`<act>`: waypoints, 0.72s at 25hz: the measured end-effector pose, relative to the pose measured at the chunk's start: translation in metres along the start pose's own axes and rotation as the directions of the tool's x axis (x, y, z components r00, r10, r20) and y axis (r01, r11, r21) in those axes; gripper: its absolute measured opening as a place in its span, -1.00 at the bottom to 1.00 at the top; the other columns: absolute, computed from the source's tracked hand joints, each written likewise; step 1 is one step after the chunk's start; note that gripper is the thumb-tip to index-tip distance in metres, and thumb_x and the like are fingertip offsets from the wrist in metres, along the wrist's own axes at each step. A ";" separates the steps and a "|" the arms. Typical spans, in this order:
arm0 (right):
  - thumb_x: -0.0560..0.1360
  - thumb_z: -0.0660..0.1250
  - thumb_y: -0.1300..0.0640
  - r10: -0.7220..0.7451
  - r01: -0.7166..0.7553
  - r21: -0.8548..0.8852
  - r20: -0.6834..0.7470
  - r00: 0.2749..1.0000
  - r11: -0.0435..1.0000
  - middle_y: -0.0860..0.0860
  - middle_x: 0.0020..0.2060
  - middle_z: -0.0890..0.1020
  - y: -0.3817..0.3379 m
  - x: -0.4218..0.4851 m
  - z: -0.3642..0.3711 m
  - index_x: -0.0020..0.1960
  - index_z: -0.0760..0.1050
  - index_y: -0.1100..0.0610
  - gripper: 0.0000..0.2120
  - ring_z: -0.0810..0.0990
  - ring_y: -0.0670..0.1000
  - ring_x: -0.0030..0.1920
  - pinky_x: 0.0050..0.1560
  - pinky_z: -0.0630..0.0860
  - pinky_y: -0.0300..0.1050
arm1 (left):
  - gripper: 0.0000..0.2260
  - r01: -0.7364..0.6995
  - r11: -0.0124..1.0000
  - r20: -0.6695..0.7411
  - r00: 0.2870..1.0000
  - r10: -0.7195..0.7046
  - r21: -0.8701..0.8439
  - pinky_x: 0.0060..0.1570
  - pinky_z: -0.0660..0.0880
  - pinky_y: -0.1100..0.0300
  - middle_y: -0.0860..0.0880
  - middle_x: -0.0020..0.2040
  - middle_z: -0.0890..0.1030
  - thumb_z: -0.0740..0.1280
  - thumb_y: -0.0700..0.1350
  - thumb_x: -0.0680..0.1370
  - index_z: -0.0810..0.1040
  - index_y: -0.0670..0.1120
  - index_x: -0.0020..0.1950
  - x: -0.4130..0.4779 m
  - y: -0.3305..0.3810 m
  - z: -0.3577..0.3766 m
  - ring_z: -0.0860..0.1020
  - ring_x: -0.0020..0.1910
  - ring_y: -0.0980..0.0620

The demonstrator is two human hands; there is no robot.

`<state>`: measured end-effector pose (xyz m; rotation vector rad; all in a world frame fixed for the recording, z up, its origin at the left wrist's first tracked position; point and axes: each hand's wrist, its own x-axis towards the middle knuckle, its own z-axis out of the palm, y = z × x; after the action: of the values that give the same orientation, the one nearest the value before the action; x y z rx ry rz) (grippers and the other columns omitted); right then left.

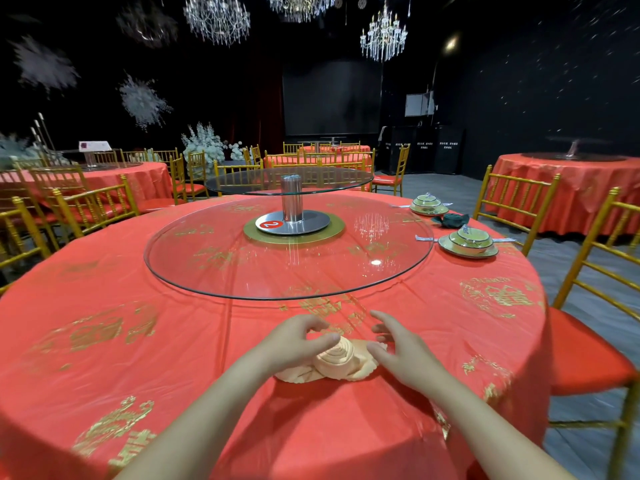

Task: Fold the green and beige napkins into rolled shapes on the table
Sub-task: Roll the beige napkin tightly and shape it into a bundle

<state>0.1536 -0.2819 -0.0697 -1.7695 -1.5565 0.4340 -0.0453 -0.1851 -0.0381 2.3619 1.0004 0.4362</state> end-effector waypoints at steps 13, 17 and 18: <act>0.42 0.38 -0.16 0.205 -0.206 -0.014 0.168 0.964 0.979 0.00 -0.34 0.57 -0.024 0.037 0.013 -0.14 0.53 0.08 -0.70 0.58 -0.03 -0.36 -0.35 0.46 -0.22 | -0.58 0.255 0.965 0.493 0.834 -0.248 0.055 0.20 0.42 0.06 -0.05 0.15 0.57 0.29 0.16 0.52 0.46 -0.07 0.27 0.024 -0.009 -0.017 0.52 0.14 -0.02; 0.33 0.47 -0.17 0.160 -0.179 0.030 0.332 0.930 0.983 -0.06 -0.26 0.56 -0.028 0.044 0.006 -0.08 0.60 0.10 -0.63 0.51 -0.14 -0.28 -0.29 0.41 -0.30 | -0.61 0.287 0.957 0.547 0.793 -0.269 0.055 -0.23 0.36 0.14 0.00 -0.09 0.52 0.35 0.16 0.45 0.50 -0.07 0.12 0.034 -0.006 -0.022 0.48 -0.13 -0.01; 0.33 0.47 -0.17 0.164 -0.179 0.010 0.354 0.921 0.984 -0.06 -0.25 0.55 -0.028 0.046 0.005 -0.04 0.60 0.13 -0.59 0.49 -0.13 -0.25 -0.27 0.39 -0.29 | -0.59 0.299 0.954 0.560 0.784 -0.267 0.035 -0.29 0.31 0.16 0.01 -0.11 0.51 0.36 0.19 0.39 0.49 -0.05 0.09 0.036 -0.008 -0.021 0.45 -0.15 0.00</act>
<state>0.1407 -0.2366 -0.0438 -1.8775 -1.6192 0.9068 -0.0353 -0.1465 -0.0222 2.0419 1.0040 -0.3350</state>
